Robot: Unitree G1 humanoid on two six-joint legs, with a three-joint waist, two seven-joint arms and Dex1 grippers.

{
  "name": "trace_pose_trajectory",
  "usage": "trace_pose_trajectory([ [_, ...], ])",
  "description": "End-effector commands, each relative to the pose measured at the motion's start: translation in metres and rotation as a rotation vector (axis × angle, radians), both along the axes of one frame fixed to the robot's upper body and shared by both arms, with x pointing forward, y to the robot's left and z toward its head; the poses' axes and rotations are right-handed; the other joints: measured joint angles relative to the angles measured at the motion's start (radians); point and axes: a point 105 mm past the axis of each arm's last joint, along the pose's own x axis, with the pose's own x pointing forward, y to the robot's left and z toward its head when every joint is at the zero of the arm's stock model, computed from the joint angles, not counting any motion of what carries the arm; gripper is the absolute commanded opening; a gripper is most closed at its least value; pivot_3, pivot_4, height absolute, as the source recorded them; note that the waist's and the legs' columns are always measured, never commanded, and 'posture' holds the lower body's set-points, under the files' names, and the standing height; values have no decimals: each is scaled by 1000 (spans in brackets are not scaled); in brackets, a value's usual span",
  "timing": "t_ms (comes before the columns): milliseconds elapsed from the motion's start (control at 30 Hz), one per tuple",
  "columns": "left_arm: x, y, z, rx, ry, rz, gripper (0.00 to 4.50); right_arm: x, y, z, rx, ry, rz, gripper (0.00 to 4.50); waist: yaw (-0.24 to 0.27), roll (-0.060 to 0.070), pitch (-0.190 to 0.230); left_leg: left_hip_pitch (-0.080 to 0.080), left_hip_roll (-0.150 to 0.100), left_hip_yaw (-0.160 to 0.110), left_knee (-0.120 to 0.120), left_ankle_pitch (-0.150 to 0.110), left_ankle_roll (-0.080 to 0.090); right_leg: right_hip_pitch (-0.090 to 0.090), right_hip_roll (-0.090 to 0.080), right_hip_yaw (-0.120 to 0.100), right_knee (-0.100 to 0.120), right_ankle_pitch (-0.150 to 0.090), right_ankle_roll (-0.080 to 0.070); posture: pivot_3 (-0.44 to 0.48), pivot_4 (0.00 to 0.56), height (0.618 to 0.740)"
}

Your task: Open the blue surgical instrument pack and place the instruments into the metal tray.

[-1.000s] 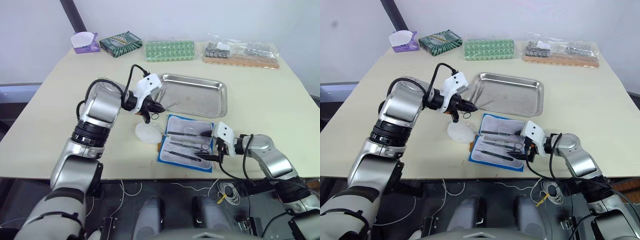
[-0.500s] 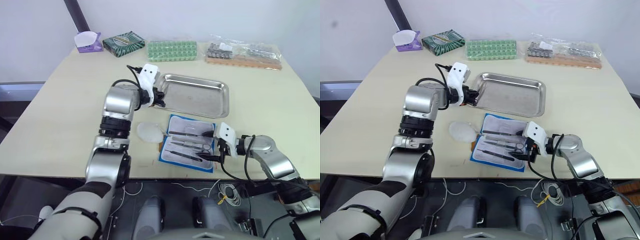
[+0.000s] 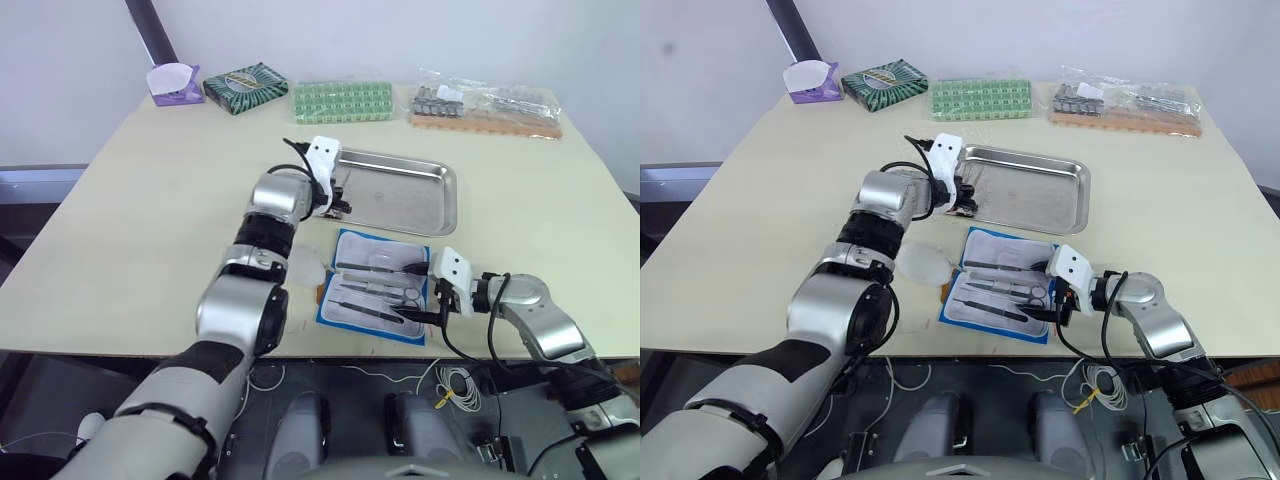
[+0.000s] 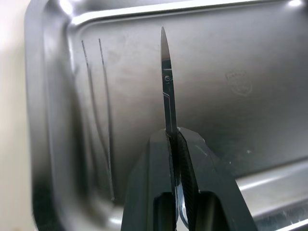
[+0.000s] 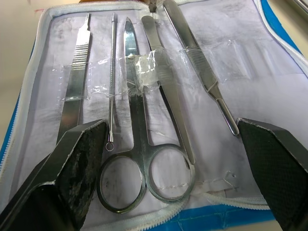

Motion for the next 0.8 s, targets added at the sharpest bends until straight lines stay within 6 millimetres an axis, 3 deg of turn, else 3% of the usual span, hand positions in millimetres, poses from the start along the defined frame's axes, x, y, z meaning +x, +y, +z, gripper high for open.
trace_pose_trajectory([
  [33,6,-4,13,-11,-45,17,89,-9,-15,-43,-89,144,-64,4500,-1,0,0,0,0,0,0,0,0,0,0,0,0,0,0,0,150,740],
  [400,10,-6,8,-20,-35,71,89,-10,-15,-44,-82,145,-67,4500,-1,0,0,0,0,0,0,0,0,0,0,0,0,0,1,0,150,740],
  [500,10,-7,10,-42,-36,80,1032,-10,-16,-44,-82,146,-69,4500,0,0,0,0,0,0,0,0,0,0,0,0,0,0,1,0,150,740],
  [567,10,-9,15,-66,-38,71,1926,-10,-16,-44,-81,145,-71,4500,0,0,0,0,0,0,0,0,0,0,0,0,0,0,1,0,150,740],
  [800,5,-19,42,-173,-72,14,1926,-8,-16,-42,-76,137,-71,4500,0,0,0,0,0,0,0,0,0,0,0,0,0,0,0,0,150,740],
])
